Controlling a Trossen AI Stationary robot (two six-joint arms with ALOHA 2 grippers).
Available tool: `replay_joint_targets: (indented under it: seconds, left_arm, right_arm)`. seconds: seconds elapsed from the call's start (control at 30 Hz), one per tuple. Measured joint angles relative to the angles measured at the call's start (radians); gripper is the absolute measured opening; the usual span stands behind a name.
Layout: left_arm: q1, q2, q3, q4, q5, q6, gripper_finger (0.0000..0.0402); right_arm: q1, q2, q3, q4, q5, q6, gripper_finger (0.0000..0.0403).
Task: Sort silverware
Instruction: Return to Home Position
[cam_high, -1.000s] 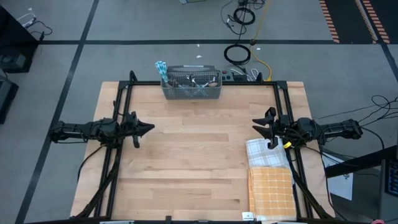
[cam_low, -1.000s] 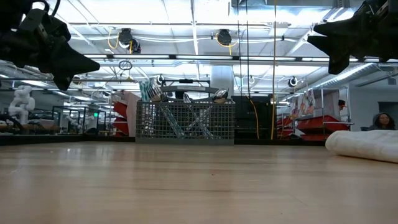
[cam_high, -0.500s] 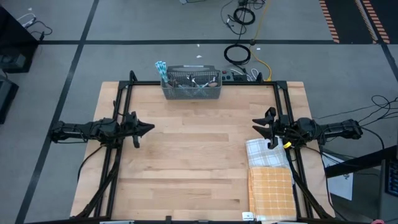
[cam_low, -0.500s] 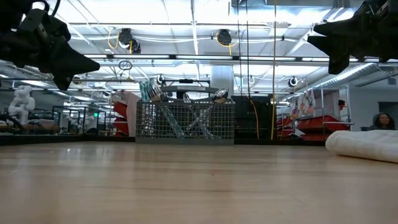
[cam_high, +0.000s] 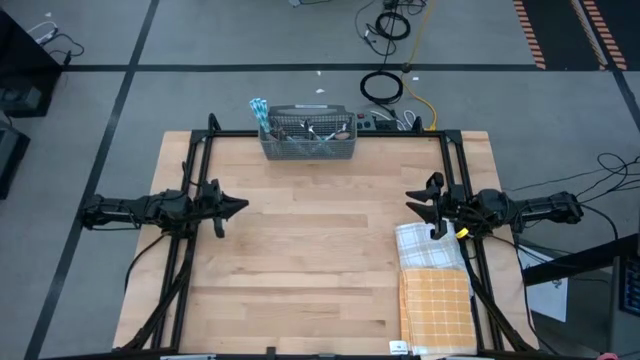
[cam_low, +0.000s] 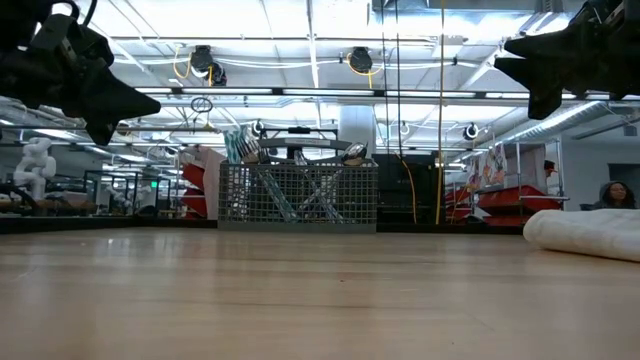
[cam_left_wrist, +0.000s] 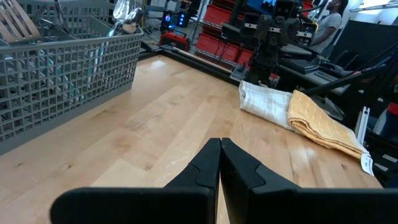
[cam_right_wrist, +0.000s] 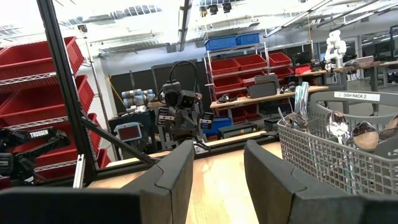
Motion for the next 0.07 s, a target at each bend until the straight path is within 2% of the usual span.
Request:
replay_joint_targets:
  seconds: [0.07]
  left_arm:
    - [0.000, 0.000, 0.000, 0.000, 0.000, 0.000, 0.0017]
  right_arm:
    - [0.000, 0.000, 0.000, 0.000, 0.000, 0.000, 0.0130]
